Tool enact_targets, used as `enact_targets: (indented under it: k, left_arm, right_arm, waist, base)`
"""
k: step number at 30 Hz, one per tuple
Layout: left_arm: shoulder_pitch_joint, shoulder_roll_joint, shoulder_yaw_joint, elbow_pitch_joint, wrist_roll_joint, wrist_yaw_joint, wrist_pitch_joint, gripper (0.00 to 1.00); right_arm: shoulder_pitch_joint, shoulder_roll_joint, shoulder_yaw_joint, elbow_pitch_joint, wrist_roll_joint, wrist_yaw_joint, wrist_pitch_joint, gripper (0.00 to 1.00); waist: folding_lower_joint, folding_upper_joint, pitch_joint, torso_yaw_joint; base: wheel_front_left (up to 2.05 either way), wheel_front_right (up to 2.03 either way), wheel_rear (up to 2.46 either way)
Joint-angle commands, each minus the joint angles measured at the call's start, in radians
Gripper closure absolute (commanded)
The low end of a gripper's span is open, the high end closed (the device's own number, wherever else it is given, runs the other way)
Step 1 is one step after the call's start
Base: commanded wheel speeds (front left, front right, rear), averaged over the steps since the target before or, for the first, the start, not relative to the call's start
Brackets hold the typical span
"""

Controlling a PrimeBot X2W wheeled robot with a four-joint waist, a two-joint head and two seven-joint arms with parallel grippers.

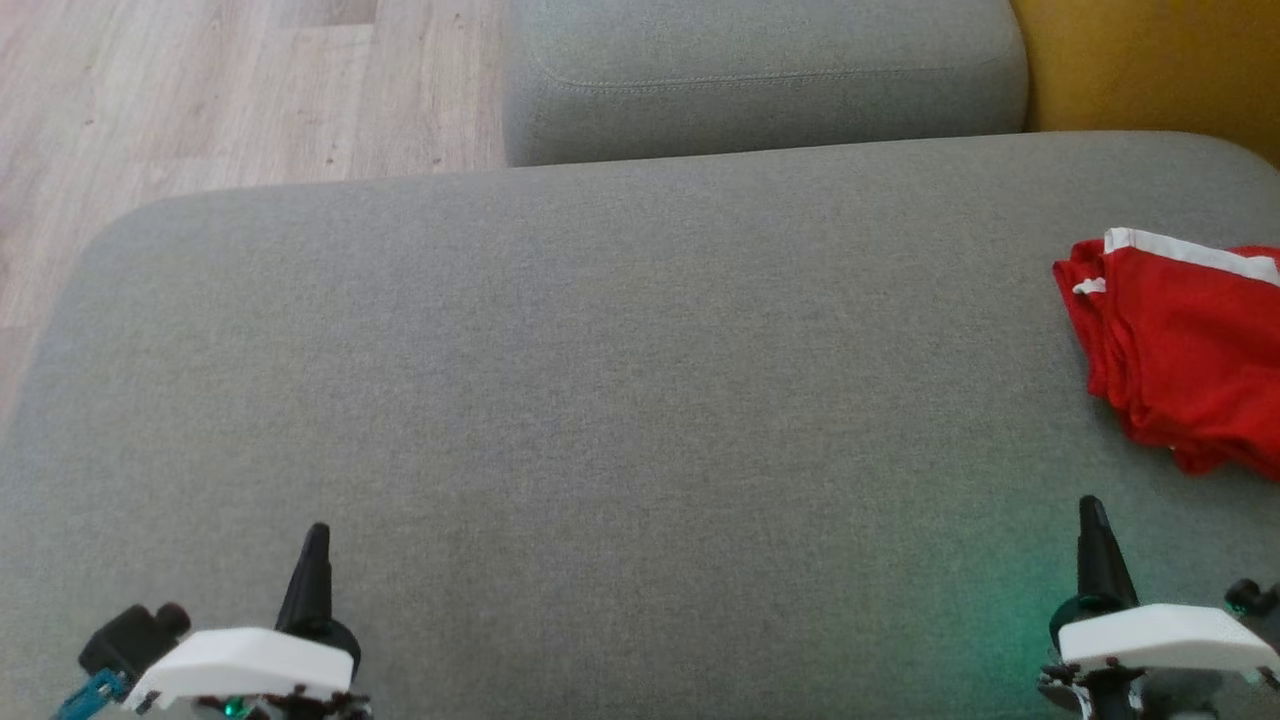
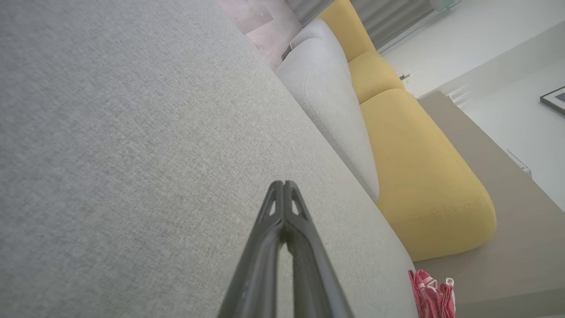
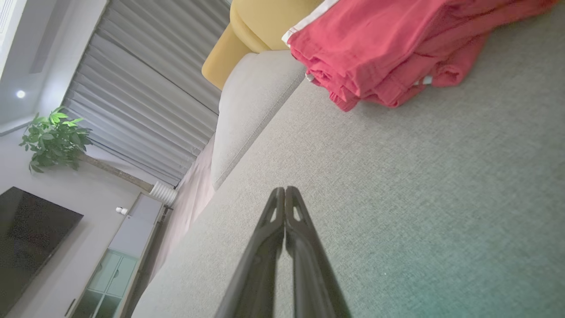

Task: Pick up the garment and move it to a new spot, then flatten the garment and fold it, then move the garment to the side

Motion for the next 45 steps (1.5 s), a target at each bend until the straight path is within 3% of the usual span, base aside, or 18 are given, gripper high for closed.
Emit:
enact_targets:
  k: [1, 45]
  left_arm:
    - [-0.056, 0.009, 0.033, -0.027, -0.024, -0.008, 0.003, 1.00]
    - [-0.150, 0.009, 0.117, -0.026, -0.511, -0.061, 0.128, 1.00]
  right_arm:
    - [-0.057, -0.004, 0.007, -0.038, 0.029, -0.001, 0.010, 1.00]
    - [-0.129, -0.006, -0.031, -0.075, 0.564, -0.001, 0.133, 1.00]
  waist:
    - [0.0000, 0.0000, 0.000, 0.000]
    - [0.0000, 0.0000, 0.010, -0.014]
  base:
    - [0.00, 0.00, 0.00]
    - [0.00, 0.00, 0.00]
